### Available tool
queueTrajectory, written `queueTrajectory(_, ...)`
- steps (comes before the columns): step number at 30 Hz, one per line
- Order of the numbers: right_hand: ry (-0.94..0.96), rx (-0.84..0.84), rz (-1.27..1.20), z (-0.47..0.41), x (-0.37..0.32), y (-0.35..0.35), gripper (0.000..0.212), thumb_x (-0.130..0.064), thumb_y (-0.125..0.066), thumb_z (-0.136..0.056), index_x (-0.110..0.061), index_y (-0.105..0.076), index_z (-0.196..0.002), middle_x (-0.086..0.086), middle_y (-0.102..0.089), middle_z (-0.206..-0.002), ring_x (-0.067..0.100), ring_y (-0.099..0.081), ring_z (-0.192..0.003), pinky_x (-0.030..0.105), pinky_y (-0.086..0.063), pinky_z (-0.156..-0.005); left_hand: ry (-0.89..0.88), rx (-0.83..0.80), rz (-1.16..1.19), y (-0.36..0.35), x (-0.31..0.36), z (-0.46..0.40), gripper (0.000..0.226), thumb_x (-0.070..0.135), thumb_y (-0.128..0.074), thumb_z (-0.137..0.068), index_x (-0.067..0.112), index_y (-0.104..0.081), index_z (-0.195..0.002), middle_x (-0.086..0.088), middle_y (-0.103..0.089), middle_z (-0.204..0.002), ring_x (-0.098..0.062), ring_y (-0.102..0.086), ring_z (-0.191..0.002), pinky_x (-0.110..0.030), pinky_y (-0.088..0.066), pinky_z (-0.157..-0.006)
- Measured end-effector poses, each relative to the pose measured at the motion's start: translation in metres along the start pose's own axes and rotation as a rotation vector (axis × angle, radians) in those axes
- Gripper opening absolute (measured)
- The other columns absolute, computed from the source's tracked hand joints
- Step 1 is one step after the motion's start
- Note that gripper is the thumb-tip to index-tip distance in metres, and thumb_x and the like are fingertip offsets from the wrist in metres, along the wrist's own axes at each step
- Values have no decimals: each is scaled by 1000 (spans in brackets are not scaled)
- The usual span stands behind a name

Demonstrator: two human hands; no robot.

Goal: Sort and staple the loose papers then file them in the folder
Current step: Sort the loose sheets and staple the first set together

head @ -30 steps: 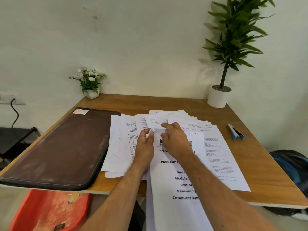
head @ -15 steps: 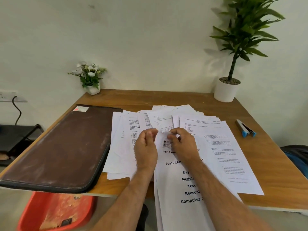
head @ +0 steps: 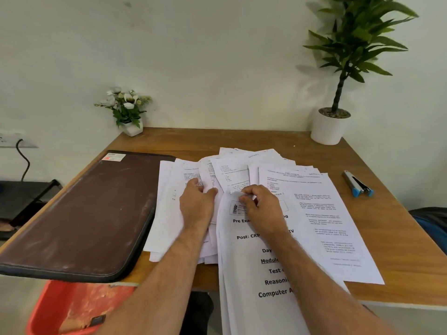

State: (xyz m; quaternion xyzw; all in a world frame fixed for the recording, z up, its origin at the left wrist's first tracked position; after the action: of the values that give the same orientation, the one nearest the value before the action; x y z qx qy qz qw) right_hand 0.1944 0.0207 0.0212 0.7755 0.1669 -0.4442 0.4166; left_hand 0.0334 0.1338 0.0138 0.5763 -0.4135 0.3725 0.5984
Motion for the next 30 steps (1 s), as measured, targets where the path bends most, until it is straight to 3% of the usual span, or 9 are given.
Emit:
queueTrajectory(3, 2, 4, 2, 0, 3, 3, 4, -20, -63, -96, -22, -67, -95, -10, -63, -94, 7, -59, -90, 35, -52, -85, -128, 56, 57, 0, 2, 9, 39, 20, -73, -92, 15, -65, -130, 9, -68, -96, -10, -63, -90, -21, -46, -84)
queueTrajectory(6, 32, 31, -4, 3, 2, 7, 9, -18, -63, -96, -22, -65, -104, -9, -63, -97, 9, -59, -88, 33, -51, -85, -321, 69, 22, -3, 9, 14, 22, 19, -71, -93, 15, -74, -115, 4, -73, -99, -10, -65, -92, -11, -45, -79)
queueTrajectory(9, 97, 81, 27, 10, -5, 14, 33, -18, -61, -96, -35, -52, -123, -10, -62, -94, 9, -60, -81, 26, -49, -76, -521, -24, -26, -16, 20, 24, 10, 16, -69, -94, 18, -75, -101, 8, -73, -98, -8, -66, -91, -29, -56, -82)
queueTrajectory(13, 166, 76, 52, 21, -8, 15, 56, -22, -57, -98, -53, -32, -137, -17, -58, -103, 0, -57, -85, 17, -47, -75, -764, -227, -153, -42, 35, 51, 18, 15, -59, -93, 22, -74, -100, 12, -74, -96, -8, -66, -89, -33, -55, -80)
queueTrajectory(19, 192, 104, 180, 20, -12, 13, 49, -21, -48, -87, -34, -55, -134, -5, -65, -111, 19, -65, -92, 37, -57, -76, -749, -300, -108, -41, 30, 50, 23, 11, -58, -86, 21, -75, -98, 15, -74, -96, -7, -69, -91, -34, -58, -81)
queueTrajectory(22, 170, 119, 243, 12, -16, 12, 43, -20, -47, -89, -26, -58, -130, 1, -67, -117, 26, -67, -99, 39, -55, -81, -670, -277, -40, -37, 33, 40, 15, 12, -63, -90, 21, -74, -96, 18, -73, -92, -1, -69, -88, -27, -59, -79)
queueTrajectory(24, 161, 81, 296, 10, -14, 10, 47, -16, -51, -95, -32, -49, -139, 2, -64, -127, 28, -66, -105, 41, -55, -86, -567, -200, 17, -30, 31, 32, 6, 18, -69, -95, 24, -70, -98, 18, -71, -90, 0, -68, -87, -19, -57, -76)
queueTrajectory(27, 123, 0, 372, 14, -14, 4, 64, -18, -49, -99, -49, -26, -151, 3, -62, -125, 26, -64, -102, 43, -57, -84, -340, -124, 105, -22, 14, 21, 19, 23, -69, -97, 23, -56, -110, 7, -73, -97, -7, -70, -87, -9, -52, -68)
queueTrajectory(30, 115, -20, 333, 16, -20, 1, 83, -18, -48, -100, -71, -1, -143, -2, -61, -112, 21, -62, -92, 43, -56, -79, -314, -83, 65, -18, 7, 15, 27, 15, -66, -97, 25, -47, -113, 3, -69, -107, -20, -69, -94, -19, -49, -70)
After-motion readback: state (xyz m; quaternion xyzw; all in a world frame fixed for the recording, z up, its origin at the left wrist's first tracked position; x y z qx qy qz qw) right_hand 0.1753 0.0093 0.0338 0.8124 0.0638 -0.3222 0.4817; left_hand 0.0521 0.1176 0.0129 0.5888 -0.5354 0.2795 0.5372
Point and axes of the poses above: each hand's wrist, its own z-axis away from the middle knuckle, its own y-axis out of the back of the hand, x = y × z, the point moved 8 cm from there along -z, towards the middle knuckle
